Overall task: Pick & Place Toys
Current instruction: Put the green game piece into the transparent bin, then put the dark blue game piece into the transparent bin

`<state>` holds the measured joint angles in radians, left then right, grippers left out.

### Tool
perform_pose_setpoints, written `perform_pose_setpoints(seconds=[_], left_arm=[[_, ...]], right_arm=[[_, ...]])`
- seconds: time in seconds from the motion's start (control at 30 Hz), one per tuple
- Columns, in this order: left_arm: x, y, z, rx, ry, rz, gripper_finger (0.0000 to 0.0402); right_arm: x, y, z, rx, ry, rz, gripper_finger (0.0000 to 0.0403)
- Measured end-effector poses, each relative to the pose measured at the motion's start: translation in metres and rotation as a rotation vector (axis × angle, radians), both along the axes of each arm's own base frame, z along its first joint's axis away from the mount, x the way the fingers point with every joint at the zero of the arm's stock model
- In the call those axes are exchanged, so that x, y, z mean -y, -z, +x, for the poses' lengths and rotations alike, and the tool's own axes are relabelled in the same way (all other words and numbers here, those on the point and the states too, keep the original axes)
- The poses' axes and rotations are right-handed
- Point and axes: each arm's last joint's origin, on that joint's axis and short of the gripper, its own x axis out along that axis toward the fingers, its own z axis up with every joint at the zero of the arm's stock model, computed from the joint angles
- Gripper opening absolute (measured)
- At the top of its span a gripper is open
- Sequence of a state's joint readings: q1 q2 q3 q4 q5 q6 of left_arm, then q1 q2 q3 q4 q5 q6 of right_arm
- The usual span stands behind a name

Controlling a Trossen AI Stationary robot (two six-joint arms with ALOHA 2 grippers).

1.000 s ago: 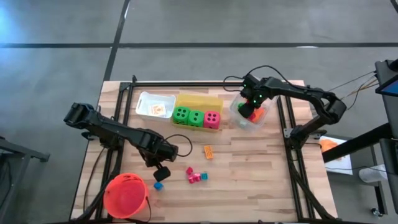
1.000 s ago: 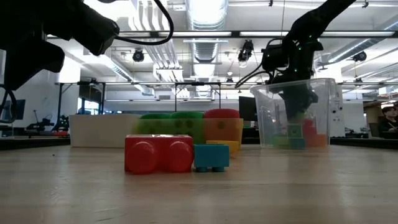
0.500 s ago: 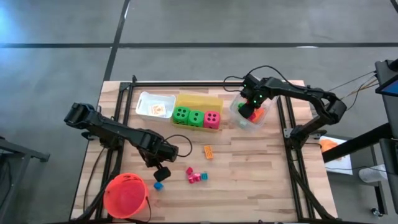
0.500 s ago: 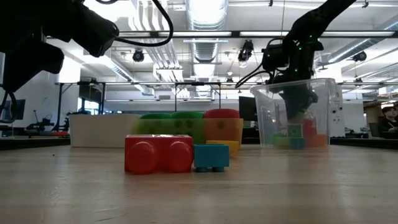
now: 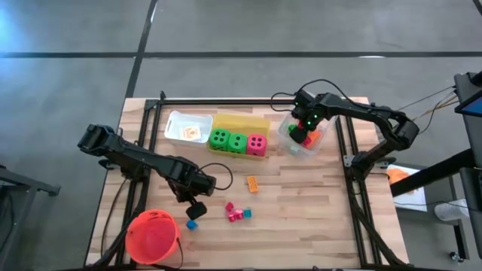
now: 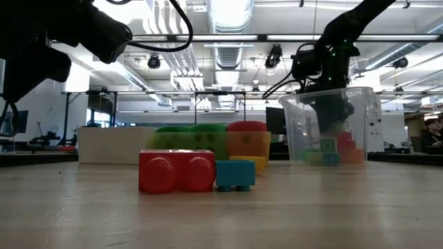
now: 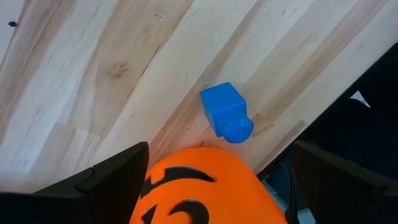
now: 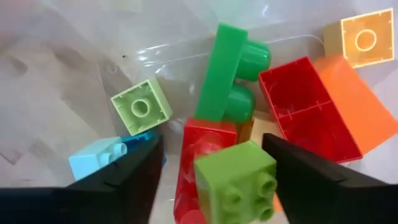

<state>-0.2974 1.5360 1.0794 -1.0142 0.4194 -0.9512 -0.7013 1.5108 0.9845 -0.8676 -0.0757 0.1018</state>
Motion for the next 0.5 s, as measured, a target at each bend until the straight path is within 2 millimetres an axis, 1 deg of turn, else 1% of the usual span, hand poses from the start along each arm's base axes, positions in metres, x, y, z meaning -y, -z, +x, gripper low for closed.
perform_pose_setpoints(seconds=[0.13, 0.27, 0.33, 0.5], left_arm=[[0.0, 0.0, 0.0, 0.0, 0.0, 0.0, 0.0378], [0.0, 0.0, 0.0, -0.004, 0.002, -0.014, 0.0378], [0.001, 0.0, 0.0, -0.006, 0.002, -0.018, 0.0378], [0.003, 0.001, -0.001, -0.011, 0.007, -0.017, 0.0378]], right_arm=[[0.001, -0.004, 0.001, 0.006, 0.012, -0.001, 0.0315], [0.001, -0.009, 0.001, -0.006, 0.013, 0.008, 0.0353], [0.001, -0.013, 0.002, -0.006, 0.012, 0.008, 0.0362], [0.003, -0.023, 0.004, 0.008, 0.01, -0.004, 0.0366]])
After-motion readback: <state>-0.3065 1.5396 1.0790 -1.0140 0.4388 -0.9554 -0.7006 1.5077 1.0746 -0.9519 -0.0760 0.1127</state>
